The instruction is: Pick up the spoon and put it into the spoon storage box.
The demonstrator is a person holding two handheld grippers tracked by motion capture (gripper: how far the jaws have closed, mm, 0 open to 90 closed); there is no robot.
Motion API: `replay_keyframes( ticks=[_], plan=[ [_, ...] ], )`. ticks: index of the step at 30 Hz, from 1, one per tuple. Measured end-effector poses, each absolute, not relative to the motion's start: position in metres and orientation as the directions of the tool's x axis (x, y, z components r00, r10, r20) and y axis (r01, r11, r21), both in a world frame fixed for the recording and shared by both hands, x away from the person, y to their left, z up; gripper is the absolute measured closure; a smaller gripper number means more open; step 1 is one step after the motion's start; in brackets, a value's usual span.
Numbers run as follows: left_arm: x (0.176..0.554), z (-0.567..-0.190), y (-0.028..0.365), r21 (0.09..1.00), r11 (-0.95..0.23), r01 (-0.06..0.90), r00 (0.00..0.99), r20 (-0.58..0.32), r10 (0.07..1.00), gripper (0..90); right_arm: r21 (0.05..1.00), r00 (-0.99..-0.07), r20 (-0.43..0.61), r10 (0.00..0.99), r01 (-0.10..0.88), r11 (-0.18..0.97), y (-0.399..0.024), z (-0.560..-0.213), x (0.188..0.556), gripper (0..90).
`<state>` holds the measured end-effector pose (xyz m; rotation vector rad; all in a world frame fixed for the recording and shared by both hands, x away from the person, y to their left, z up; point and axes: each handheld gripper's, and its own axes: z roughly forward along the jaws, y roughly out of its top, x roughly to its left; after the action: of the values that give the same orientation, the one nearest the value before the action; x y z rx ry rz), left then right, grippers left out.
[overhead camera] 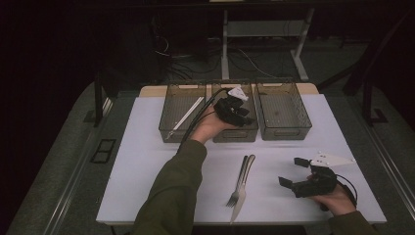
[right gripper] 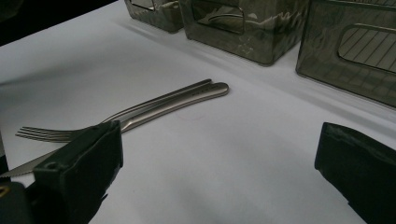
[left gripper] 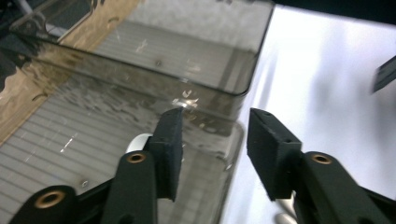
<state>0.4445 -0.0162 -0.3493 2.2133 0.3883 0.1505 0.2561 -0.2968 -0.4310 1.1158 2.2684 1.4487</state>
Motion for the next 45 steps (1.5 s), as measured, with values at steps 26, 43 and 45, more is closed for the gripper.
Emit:
replay_keyframes(
  ticks=[26,43,45],
  plan=[
    [0.359,-0.368,0.046,0.802,-0.523,0.288,0.905,-0.049,0.422,24.8,0.842,-0.682,0.198,0.704,0.486,0.234,-0.296,-0.432,0.256,1.1],
    [0.310,-0.402,0.112,0.827,-0.457,0.327,0.848,-0.043,0.529,12.0,0.834,-0.689,0.198,0.697,0.492,0.249,-0.296,-0.431,0.256,1.2],
    [0.306,-0.405,0.117,0.824,-0.456,0.336,0.844,-0.048,0.535,11.7,0.832,-0.691,0.199,0.695,0.493,0.253,-0.296,-0.431,0.255,1.2]
  ],
)
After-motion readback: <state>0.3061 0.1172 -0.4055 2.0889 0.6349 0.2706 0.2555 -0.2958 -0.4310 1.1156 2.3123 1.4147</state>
